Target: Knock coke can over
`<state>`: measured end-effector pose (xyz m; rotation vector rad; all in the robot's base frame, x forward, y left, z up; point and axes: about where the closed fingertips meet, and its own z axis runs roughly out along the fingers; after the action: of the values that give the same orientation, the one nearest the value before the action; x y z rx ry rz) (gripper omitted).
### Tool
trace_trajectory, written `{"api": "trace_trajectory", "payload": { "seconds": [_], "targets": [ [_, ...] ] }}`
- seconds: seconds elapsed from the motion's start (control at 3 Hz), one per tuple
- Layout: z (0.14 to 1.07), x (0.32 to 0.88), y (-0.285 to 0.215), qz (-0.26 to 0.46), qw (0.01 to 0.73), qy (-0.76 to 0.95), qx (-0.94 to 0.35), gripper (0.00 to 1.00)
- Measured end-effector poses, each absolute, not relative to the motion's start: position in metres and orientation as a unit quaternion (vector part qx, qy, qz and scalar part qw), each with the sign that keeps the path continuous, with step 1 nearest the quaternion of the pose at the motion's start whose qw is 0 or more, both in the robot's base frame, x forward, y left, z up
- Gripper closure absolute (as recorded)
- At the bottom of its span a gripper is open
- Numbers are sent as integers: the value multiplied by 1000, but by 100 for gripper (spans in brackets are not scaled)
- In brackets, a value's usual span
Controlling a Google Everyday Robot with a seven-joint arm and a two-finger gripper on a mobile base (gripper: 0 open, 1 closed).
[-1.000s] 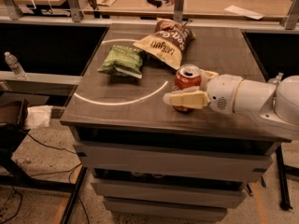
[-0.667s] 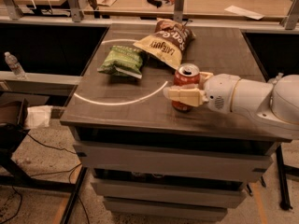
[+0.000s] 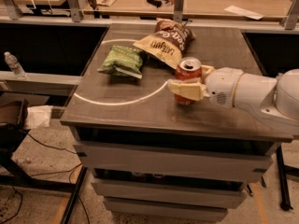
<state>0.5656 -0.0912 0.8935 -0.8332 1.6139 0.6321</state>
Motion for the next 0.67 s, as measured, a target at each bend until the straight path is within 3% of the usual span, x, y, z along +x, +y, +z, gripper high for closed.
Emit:
{"api": "trace_trajectory", "payload": {
  "seconds": [0.33,0.67],
  "targets": [
    [924,571,-104,231,600,662,-386,100],
    [947,571,-112,190,632,618,-427,100]
  ]
}}
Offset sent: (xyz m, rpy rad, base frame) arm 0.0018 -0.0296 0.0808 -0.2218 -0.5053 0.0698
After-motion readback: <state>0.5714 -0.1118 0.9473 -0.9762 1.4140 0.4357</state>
